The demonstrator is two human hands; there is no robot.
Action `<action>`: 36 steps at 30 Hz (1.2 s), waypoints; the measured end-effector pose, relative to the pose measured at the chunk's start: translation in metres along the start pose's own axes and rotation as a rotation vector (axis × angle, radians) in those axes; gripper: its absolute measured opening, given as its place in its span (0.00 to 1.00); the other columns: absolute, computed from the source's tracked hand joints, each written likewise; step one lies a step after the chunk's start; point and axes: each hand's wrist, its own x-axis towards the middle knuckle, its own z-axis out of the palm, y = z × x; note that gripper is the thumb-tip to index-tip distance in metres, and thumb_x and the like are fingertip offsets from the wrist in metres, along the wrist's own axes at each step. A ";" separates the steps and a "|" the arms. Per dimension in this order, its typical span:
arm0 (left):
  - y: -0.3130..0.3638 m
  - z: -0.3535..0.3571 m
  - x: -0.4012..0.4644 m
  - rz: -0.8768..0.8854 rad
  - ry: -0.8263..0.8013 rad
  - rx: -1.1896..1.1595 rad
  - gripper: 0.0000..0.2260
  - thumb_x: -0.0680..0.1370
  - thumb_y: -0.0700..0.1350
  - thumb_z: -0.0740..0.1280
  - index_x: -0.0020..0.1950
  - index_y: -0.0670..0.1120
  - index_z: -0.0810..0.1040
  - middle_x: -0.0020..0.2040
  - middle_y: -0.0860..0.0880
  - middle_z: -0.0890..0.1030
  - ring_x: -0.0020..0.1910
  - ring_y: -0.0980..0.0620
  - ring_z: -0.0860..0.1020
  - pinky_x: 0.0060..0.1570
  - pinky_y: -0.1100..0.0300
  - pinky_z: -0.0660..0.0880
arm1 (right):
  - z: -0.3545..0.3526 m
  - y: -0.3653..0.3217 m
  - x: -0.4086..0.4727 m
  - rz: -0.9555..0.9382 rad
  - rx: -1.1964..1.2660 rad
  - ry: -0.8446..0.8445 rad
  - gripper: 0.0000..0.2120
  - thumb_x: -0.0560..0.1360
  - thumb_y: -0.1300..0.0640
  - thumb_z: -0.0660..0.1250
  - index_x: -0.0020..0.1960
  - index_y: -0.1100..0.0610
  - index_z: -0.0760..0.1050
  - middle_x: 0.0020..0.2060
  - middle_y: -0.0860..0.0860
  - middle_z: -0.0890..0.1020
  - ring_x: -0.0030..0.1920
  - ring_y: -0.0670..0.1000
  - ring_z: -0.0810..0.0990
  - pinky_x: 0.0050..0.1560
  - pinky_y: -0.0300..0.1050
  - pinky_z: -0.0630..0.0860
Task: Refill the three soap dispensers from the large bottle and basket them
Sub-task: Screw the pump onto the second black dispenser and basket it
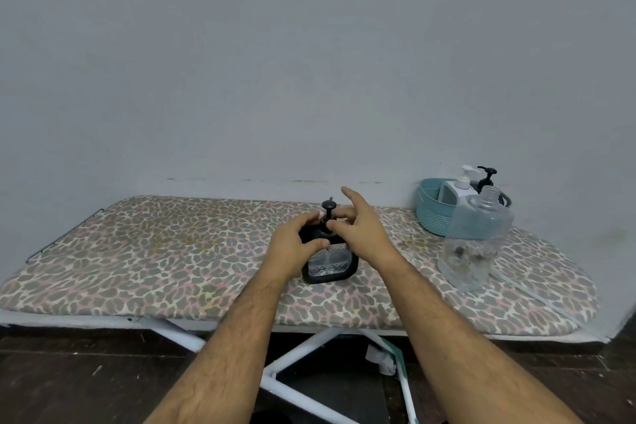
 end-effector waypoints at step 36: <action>-0.007 0.001 0.004 -0.009 -0.020 -0.049 0.28 0.72 0.42 0.77 0.70 0.47 0.74 0.63 0.53 0.80 0.62 0.55 0.77 0.64 0.58 0.71 | -0.005 -0.014 0.011 -0.042 -0.210 -0.086 0.39 0.72 0.60 0.75 0.77 0.47 0.61 0.47 0.46 0.79 0.41 0.45 0.78 0.48 0.44 0.75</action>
